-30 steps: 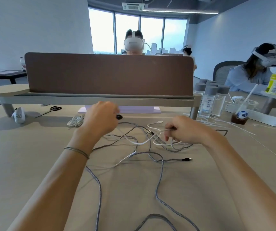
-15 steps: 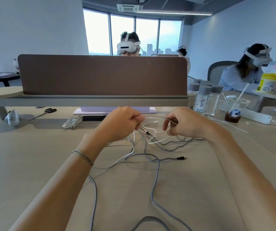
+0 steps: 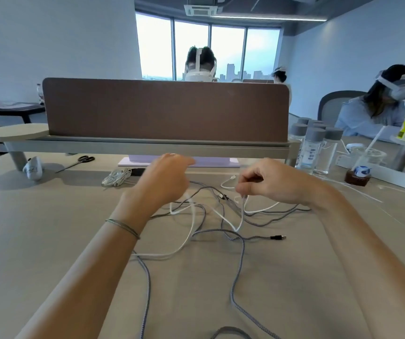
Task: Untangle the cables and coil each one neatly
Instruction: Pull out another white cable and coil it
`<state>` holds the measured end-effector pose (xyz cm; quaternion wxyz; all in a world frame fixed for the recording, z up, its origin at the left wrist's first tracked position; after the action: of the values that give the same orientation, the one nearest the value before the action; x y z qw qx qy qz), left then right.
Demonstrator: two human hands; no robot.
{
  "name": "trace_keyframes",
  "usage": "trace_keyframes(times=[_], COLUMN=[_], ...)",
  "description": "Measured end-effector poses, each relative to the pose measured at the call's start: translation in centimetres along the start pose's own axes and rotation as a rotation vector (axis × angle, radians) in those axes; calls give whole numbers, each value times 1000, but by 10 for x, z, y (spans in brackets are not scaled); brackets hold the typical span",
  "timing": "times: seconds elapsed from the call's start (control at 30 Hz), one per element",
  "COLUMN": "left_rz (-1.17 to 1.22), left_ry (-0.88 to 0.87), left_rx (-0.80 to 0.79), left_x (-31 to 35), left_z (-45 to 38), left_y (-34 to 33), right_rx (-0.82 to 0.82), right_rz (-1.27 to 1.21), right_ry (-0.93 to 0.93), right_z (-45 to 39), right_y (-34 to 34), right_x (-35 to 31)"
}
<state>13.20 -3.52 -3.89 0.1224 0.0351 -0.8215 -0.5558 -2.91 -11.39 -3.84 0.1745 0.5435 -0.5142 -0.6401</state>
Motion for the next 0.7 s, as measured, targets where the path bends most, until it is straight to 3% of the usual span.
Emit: trace_keyframes(times=[0.07, 0.13, 0.2, 0.27, 0.33, 0.43, 0.57, 0.7], left_rz=[487, 847, 1003, 1075, 1010, 696, 521, 335], left_ry=[-80, -95, -78, -63, -28, -3, 13, -87], left_rx=[-30, -204, -324, -322, -240, -171, -372, -418], left_x=[37, 71, 86, 85, 62, 15, -22, -13], left_z=[1, 9, 17, 15, 7, 5, 18, 24], left_y=[-3, -18, -31, -32, -24, -4, -3, 5], right_rx=[100, 226, 291, 242, 164, 122, 17, 40], right_rz=[-15, -19, -9, 21, 58, 48, -33, 58], right_ry=[28, 42, 51, 21, -56, -141, -119, -50], right_z=[-7, -8, -5, -1, 6, 17, 22, 8], right_y=[4, 13, 19, 21, 24, 38, 30, 10], right_x=[-4, -5, -4, -2, 5, 22, 18, -11])
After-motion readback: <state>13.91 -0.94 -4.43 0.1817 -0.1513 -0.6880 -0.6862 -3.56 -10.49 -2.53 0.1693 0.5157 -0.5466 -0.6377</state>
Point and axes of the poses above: each hand's wrist, its own z-axis away from the middle knuckle, its own y-axis out of the back of the hand, x = y × z, the point moved 9 cm from there along -z, towards the middle knuckle, and after that the axes turned 5 degrees about -y, right-handed, at the moved point
